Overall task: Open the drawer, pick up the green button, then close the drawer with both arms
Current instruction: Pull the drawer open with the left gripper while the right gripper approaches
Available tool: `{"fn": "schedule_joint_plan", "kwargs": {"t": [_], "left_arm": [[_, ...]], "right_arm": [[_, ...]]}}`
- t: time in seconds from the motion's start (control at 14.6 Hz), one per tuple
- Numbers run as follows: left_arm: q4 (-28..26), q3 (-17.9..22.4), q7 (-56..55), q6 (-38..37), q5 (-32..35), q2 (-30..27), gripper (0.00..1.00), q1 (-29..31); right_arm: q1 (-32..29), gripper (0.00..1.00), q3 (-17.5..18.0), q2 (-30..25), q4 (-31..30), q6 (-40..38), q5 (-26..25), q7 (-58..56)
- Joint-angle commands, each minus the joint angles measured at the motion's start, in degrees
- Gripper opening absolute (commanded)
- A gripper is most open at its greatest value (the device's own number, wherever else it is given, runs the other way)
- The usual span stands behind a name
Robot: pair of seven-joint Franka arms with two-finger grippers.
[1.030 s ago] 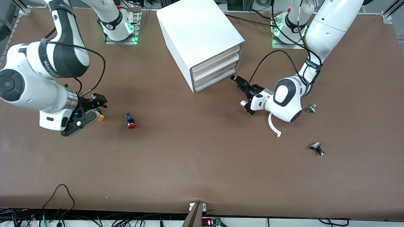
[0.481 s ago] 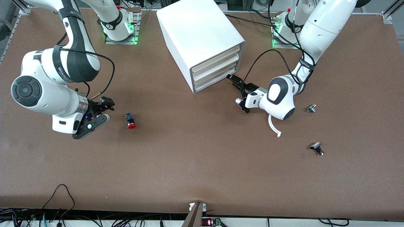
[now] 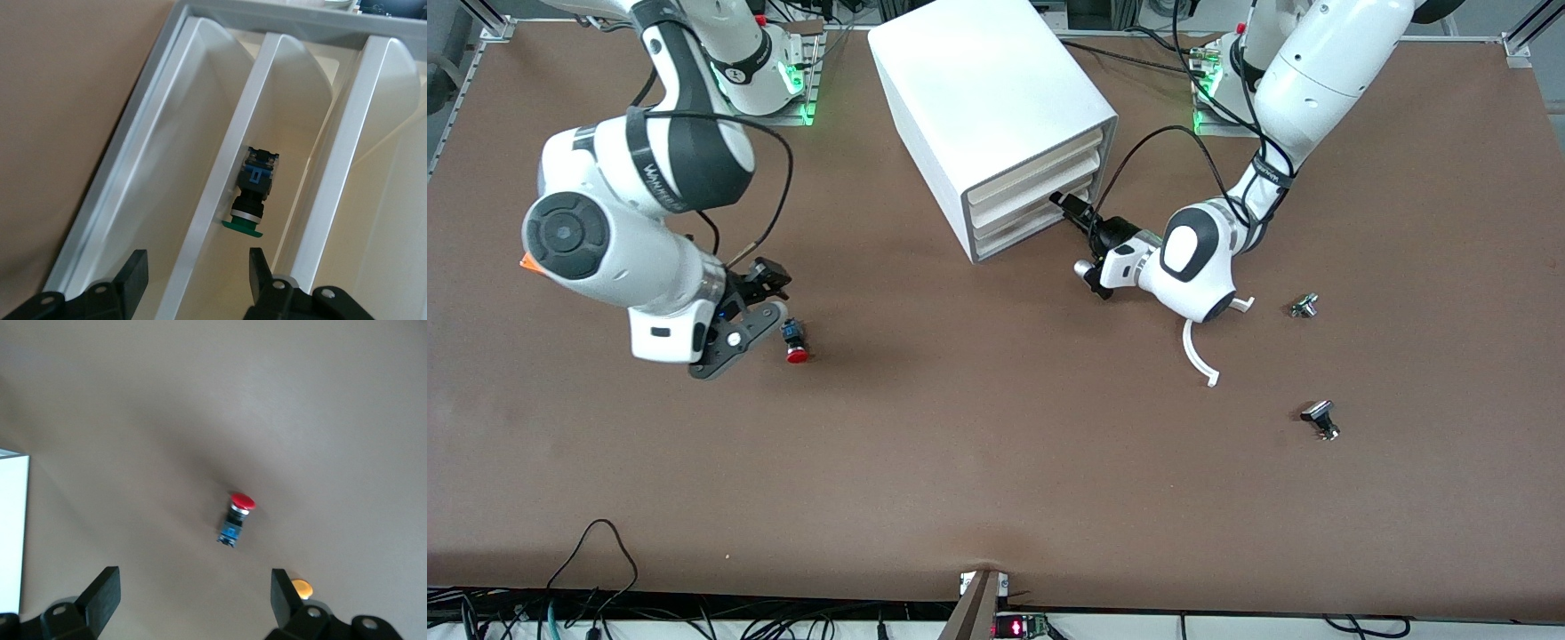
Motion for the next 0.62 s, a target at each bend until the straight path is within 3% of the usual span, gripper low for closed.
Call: {"fn": "schedule_joint_plan", "kwargs": {"t": [0.0,0.55], "left_arm": [[-2.4,-0.6,1.6,1.8,-1.8,-0.5,0.69,0.0],[-4.4,-2.9,1.6,4.7,-3.0,-0.6,0.53,0.0]], "right_arm": [[1.3,1.00,0.1,-1.0,0.5,-0.1,0.2,-0.2],[2.0,1.00,0.3,-1.1,0.4,-0.5,0.5,-1.2]]}}
